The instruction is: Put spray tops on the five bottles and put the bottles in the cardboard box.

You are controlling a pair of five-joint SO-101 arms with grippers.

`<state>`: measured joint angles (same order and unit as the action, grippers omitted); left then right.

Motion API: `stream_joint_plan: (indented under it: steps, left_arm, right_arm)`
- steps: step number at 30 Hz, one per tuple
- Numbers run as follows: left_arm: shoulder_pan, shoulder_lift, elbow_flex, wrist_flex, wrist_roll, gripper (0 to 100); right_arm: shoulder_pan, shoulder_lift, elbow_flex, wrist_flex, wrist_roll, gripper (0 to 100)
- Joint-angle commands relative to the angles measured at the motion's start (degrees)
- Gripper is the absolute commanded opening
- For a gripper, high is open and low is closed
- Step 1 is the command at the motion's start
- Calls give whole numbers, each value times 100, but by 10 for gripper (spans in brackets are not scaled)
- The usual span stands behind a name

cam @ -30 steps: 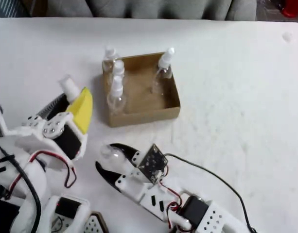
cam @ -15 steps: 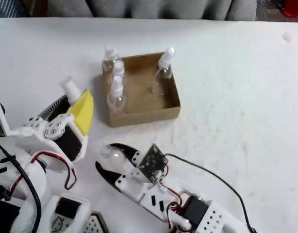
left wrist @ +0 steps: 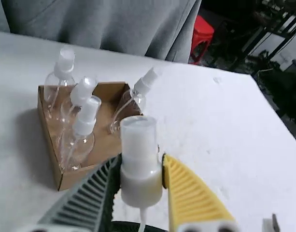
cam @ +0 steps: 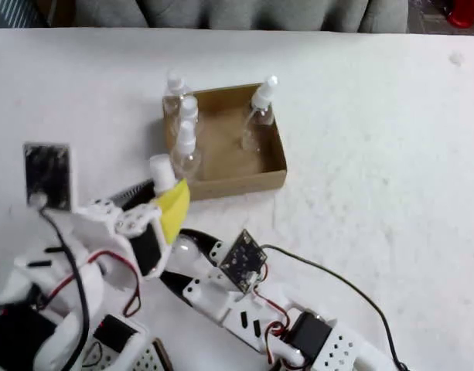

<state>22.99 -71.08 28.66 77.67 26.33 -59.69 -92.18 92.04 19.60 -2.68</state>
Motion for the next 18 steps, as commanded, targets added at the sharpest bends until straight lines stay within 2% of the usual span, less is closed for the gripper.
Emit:
stream_joint_plan:
  steps: [1, 6, 12, 18]
  left_arm:
    - [180, -743, 545, -642, -53, 23]
    - [180, -1543, 1459, -1081, -791, 23]
    - [180, -2123, 2215, -1503, -1099, 23]
    - [180, -2158, 2365, -1565, -1108, 24]
  right_arm:
    - [163, -75, -97, -22, 62, 17]
    - [233, -75, -149, -22, 35, 17]
    - [321, -75, -158, -22, 18, 17]
    - [505, -75, -246, -22, 9, 17]
